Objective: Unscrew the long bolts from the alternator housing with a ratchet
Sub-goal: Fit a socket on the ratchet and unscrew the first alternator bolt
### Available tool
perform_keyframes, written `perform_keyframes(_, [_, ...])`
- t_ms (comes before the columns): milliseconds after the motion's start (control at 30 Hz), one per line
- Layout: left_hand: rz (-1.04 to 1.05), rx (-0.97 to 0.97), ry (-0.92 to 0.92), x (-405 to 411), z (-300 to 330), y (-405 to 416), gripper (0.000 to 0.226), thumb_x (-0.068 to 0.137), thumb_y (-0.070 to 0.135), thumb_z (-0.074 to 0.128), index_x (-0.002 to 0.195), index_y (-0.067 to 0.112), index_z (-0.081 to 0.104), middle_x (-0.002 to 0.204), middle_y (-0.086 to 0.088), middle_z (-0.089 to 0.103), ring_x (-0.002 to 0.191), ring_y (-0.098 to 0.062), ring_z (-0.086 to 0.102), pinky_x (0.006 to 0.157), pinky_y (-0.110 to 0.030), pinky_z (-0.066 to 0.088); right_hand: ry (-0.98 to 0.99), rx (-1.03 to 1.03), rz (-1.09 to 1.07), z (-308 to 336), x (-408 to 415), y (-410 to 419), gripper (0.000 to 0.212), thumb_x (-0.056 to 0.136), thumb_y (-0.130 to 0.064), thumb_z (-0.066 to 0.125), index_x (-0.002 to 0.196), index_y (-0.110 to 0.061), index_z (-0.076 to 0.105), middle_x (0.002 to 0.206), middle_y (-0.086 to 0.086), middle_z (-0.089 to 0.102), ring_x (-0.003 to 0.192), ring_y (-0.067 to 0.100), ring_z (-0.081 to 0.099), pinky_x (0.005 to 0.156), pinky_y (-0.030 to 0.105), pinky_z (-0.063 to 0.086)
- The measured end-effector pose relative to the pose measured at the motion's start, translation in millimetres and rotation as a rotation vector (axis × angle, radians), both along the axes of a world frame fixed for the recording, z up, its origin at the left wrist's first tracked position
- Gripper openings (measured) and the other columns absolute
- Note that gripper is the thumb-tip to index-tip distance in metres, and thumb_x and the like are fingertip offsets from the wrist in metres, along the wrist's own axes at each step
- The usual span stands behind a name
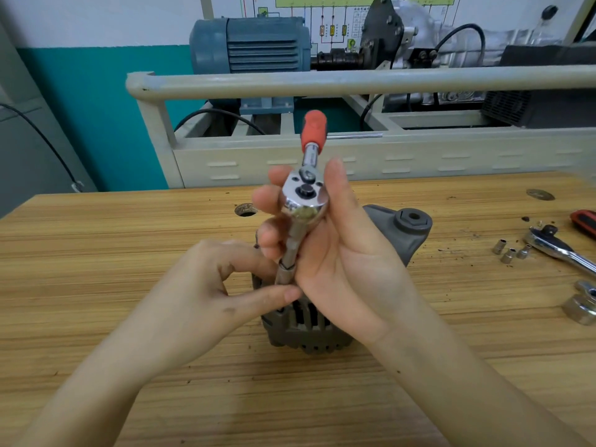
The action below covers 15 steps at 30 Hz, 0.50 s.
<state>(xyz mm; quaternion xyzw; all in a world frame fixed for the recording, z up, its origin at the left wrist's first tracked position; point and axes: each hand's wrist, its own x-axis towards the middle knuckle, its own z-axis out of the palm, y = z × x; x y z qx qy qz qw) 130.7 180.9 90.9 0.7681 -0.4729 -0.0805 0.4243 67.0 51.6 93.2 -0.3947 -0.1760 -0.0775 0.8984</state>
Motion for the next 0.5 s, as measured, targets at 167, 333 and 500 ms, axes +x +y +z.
perform_keyframes(167, [0.038,-0.037,-0.028,-0.7,-1.1,-3.4,0.039,0.060,0.058,0.066,0.067,0.020,0.072,0.073,0.010,0.071,0.075,-0.006,0.065,0.071,-0.027,0.047,-0.071,0.001,-0.015,1.0,-0.4,0.7,0.023,0.072,-0.036,0.066,0.082,-0.016,0.065,0.087,-0.003,0.069,0.074,0.008,0.063,0.065,0.020,0.050])
perform_keyframes(333, [0.043,-0.048,-0.027,-0.3,-1.7,-3.3,0.038,0.057,0.058,0.062,0.065,0.021,0.070,0.072,0.012,0.070,0.074,-0.005,0.065,0.069,-0.022,0.048,-0.061,0.022,-0.052,0.5,-2.6,-2.0,0.020,0.069,-0.031,0.068,0.082,-0.015,0.065,0.090,-0.001,0.068,0.075,0.009,0.063,0.065,0.022,0.051])
perform_keyframes(500, [-0.044,-0.013,-0.032,0.2,0.0,-1.1,0.041,0.063,0.055,0.059,0.079,0.019,0.072,0.084,0.003,0.072,0.083,-0.009,0.065,0.076,-0.031,0.047,0.002,-0.018,0.020,2.6,-2.5,0.1,0.036,0.079,-0.042,0.044,0.093,-0.011,0.057,0.076,-0.003,0.070,0.061,0.009,0.064,0.060,0.020,0.051])
